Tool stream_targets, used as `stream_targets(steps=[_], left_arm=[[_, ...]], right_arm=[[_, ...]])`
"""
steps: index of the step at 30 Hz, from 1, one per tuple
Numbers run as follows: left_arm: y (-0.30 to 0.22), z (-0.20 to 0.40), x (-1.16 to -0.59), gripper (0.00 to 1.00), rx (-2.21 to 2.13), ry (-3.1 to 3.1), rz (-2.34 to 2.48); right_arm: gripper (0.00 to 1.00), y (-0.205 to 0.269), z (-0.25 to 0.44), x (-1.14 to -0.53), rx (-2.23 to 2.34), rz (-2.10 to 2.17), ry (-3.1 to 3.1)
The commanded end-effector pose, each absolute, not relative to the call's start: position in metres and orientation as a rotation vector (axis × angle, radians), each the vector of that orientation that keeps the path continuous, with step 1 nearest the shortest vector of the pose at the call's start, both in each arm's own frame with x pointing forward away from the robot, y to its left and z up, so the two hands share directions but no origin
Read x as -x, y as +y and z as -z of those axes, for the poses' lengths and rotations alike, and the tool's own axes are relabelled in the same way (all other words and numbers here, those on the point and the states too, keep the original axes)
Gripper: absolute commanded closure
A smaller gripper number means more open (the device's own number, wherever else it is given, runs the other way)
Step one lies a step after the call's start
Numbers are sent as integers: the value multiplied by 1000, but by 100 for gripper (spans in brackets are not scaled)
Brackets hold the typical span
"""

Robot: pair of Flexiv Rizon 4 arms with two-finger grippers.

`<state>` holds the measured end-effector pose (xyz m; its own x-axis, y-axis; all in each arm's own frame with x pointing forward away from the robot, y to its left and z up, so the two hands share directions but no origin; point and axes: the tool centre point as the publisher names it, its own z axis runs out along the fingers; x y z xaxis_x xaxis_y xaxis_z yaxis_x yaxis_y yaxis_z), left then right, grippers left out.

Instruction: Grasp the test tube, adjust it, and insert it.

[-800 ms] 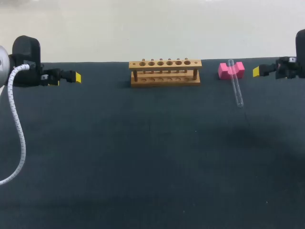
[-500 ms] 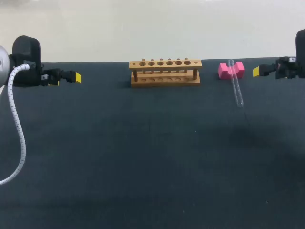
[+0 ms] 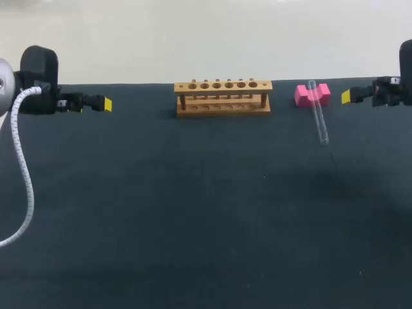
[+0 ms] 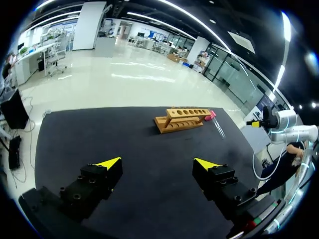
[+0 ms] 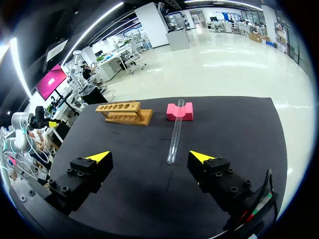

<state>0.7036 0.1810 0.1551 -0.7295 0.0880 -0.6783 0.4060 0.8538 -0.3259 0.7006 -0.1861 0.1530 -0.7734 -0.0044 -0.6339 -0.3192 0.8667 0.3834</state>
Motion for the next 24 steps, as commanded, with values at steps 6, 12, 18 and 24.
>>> stream_targets(steps=[6, 12, 18, 24], left_arm=[[196, -147, -737, 0, -713, 2146, 793], [194, -140, -758, 0, -937, 1968, 892], [192, -131, -774, 0, -1075, 1828, 979], [188, -118, -792, 0, -1148, 1753, 1028]], right_arm=[[0, -186, -153, -701, 234, -636, 2385], [0, -186, -153, -701, 234, -636, 2385], [0, -186, -153, -701, 234, -636, 2385], [0, -186, -153, -701, 234, -636, 2385]])
